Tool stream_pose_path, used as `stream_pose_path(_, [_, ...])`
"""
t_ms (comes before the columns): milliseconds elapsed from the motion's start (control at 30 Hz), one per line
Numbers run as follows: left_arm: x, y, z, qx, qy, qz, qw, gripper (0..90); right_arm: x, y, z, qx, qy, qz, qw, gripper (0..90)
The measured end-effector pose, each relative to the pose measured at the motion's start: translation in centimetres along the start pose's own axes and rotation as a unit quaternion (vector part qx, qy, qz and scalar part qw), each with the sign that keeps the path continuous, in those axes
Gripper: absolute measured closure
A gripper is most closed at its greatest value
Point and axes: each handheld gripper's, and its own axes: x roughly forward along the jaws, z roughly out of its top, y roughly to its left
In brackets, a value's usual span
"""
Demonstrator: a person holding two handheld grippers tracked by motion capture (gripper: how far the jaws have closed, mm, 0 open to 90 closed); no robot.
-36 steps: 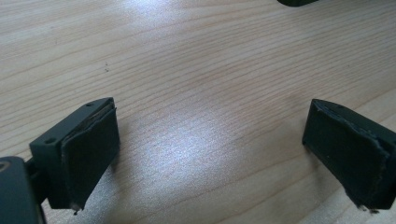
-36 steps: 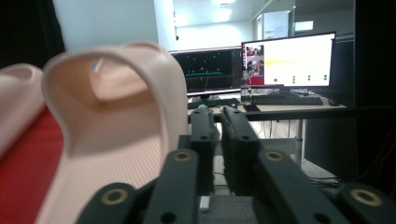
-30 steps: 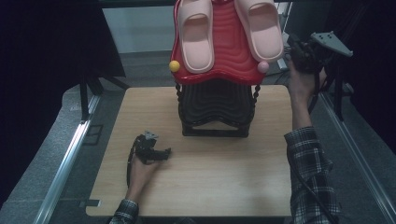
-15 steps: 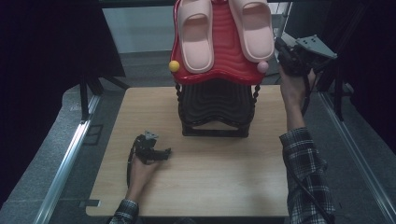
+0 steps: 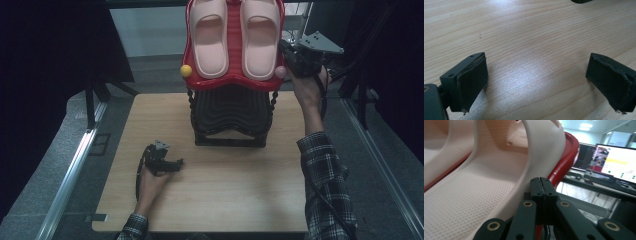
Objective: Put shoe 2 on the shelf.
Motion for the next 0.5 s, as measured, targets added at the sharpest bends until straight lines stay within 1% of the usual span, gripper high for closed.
stream_pose_path(67, [0.0,0.0,0.0,0.0,0.0,0.0,1.0,3.7,0.0,-0.1,-0.1,0.0,-0.004,-0.001,1.0,89.7])
stream_pose_path(100, [0.0,0.0,0.0,0.0,0.0,0.0,1.0,3.7,-0.1,-0.1,-0.2,0.005,-0.009,-0.004,0.9999,89.0])
stream_pose_path(133, [0.0,0.0,0.0,0.0,0.0,0.0,1.0,3.7,-0.2,-0.2,-0.2,0.007,-0.012,-0.006,0.9999,86.7])
stream_pose_path(167, [0.0,0.0,0.0,-0.001,-0.001,0.0,1.0,3.7,-0.3,-0.2,-0.3,0.009,-0.018,-0.013,0.9997,83.4])
stream_pose_path(233, [0.0,0.0,0.0,0.0,0.0,0.0,1.0,3.7,-0.4,-0.3,-0.4,0.007,-0.023,-0.024,0.9994,71.6])
stream_pose_path(267, [0.0,0.0,0.0,0.0,0.0,0.0,1.0,3.7,-0.6,-0.4,-0.5,0.007,-0.025,-0.033,0.9991,66.7])
stream_pose_path(333, [0.0,0.0,0.0,-0.001,-0.001,0.0,1.0,3.8,-0.9,-0.6,-0.7,0.005,-0.029,-0.041,0.9987,57.4])
stream_pose_path(367, [0.0,0.0,0.0,-0.001,-0.001,0.0,1.0,3.7,-1.0,-0.8,-0.8,0.005,-0.035,-0.048,0.9982,53.6])
stream_pose_path(433, [0.0,0.0,0.0,-0.001,-0.002,0.0,1.0,3.8,-1.4,-1.1,-1.1,0.008,-0.036,-0.058,0.9976,48.5])
stream_pose_path(467, [0.0,0.0,0.0,-0.001,-0.002,0.0,1.0,3.8,-1.5,-1.3,-1.3,0.012,-0.037,-0.056,0.9976,44.8])
stream_pose_path(500, [0.0,0.0,0.0,-0.001,-0.003,0.0,1.0,3.8,-1.6,-1.5,-1.5,0.018,-0.038,-0.06,0.9973,42.9])
